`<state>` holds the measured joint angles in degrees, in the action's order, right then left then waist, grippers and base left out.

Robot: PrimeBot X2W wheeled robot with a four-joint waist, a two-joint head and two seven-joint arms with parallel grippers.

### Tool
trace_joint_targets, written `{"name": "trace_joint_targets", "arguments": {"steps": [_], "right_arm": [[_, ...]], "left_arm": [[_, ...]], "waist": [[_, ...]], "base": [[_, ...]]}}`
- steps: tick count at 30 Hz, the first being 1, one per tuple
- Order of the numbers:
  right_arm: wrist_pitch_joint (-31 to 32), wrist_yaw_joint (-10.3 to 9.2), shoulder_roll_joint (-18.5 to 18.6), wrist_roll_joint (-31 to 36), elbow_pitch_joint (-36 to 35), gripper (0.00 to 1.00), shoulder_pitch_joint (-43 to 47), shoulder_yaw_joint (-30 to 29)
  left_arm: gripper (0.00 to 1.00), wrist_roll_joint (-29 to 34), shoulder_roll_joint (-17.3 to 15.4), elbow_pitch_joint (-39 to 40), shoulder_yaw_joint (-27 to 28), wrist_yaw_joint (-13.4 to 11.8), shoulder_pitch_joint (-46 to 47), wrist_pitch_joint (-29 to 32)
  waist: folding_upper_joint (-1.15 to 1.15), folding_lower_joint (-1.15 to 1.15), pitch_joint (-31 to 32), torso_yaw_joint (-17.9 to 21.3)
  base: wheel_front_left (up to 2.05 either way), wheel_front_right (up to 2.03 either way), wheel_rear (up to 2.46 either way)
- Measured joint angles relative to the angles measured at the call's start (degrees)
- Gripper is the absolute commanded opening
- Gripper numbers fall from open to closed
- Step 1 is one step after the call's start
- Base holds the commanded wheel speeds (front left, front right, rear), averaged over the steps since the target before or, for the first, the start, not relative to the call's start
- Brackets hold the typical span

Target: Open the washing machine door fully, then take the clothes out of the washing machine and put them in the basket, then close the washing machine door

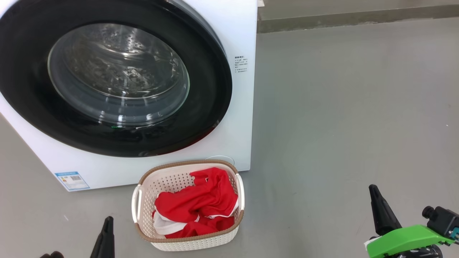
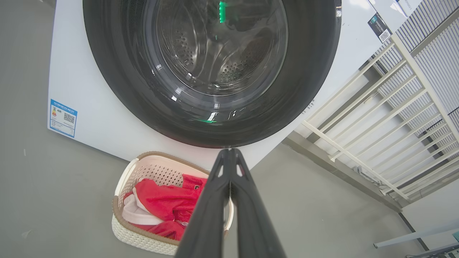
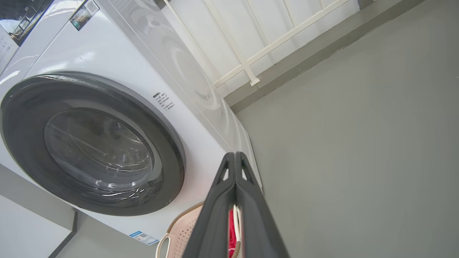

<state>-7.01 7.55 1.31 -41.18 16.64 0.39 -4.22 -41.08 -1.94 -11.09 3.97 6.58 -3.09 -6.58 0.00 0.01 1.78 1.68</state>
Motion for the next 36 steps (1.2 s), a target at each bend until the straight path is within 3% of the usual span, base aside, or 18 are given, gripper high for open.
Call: {"name": "trace_joint_targets", "arguments": {"steps": [36], "right_arm": [[5.84, -0.01, 0.21, -22.32, -0.4, 0.0, -1.78, -1.42]], "left_arm": [[0.0, -22.07, -0.03, -1.89, 0.26, 0.03, 2.91, 5.59]], "waist": [[0.0, 0.0, -0.86, -0.74]], "base": [[0.0, 0.0, 0.0]]}}
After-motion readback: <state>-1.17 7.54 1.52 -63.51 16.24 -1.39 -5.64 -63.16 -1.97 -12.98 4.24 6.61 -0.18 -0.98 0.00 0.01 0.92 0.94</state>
